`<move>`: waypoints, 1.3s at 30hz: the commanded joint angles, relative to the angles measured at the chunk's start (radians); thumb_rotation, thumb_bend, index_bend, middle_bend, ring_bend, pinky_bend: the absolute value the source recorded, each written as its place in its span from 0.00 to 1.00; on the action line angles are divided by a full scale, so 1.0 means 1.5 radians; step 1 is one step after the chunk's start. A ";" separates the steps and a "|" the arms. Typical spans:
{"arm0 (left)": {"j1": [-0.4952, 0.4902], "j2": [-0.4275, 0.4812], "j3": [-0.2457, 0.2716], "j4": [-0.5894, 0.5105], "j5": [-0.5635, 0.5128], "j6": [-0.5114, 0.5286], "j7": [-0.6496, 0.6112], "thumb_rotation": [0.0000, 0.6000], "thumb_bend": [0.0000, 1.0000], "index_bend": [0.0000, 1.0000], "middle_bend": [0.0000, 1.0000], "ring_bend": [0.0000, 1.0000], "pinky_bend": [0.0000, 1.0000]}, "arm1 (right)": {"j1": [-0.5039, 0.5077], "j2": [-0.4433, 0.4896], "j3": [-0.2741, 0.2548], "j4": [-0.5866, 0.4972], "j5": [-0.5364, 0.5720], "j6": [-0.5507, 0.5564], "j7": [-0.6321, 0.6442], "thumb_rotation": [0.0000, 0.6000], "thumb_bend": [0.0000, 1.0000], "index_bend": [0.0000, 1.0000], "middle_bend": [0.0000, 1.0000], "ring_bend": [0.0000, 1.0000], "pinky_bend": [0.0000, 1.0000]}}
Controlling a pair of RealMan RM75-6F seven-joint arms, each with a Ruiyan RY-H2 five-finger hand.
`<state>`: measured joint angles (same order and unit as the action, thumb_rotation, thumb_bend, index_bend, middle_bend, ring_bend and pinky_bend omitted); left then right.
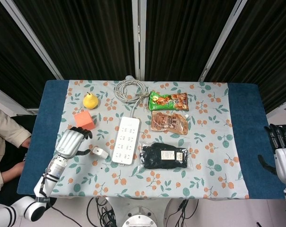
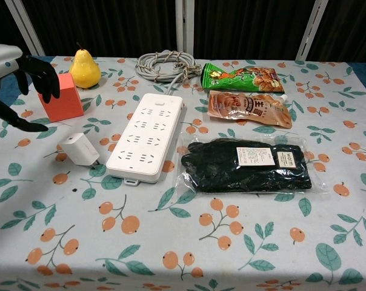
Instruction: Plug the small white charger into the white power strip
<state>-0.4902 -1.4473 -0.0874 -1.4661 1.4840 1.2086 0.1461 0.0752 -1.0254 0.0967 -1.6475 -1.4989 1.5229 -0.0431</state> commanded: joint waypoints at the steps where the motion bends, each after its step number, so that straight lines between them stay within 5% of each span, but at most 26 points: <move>1: -0.006 0.068 0.037 -0.085 0.000 -0.069 -0.009 1.00 0.02 0.22 0.25 0.18 0.27 | 0.001 -0.001 -0.001 0.001 -0.002 -0.001 0.001 1.00 0.23 0.00 0.05 0.00 0.00; 8: -0.039 0.046 0.039 -0.081 -0.011 -0.131 -0.012 1.00 0.02 0.17 0.18 0.13 0.20 | -0.003 -0.002 -0.004 0.005 -0.008 0.004 0.007 1.00 0.23 0.00 0.05 0.00 0.00; 19: -0.056 0.011 0.031 -0.021 -0.029 -0.155 -0.068 1.00 0.19 0.35 0.35 0.22 0.29 | -0.012 -0.003 -0.007 0.015 -0.006 0.013 0.021 1.00 0.23 0.00 0.05 0.00 0.00; 39: -0.064 -0.013 0.040 0.032 -0.005 -0.144 -0.130 1.00 0.31 0.44 0.42 0.26 0.32 | -0.010 -0.005 -0.004 0.013 -0.003 0.008 0.019 1.00 0.23 0.00 0.05 0.00 0.00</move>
<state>-0.5852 -1.4645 -0.0281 -1.4208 1.4766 0.9923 -0.0478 0.0602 -1.0323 0.0910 -1.6273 -1.5033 1.5343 -0.0153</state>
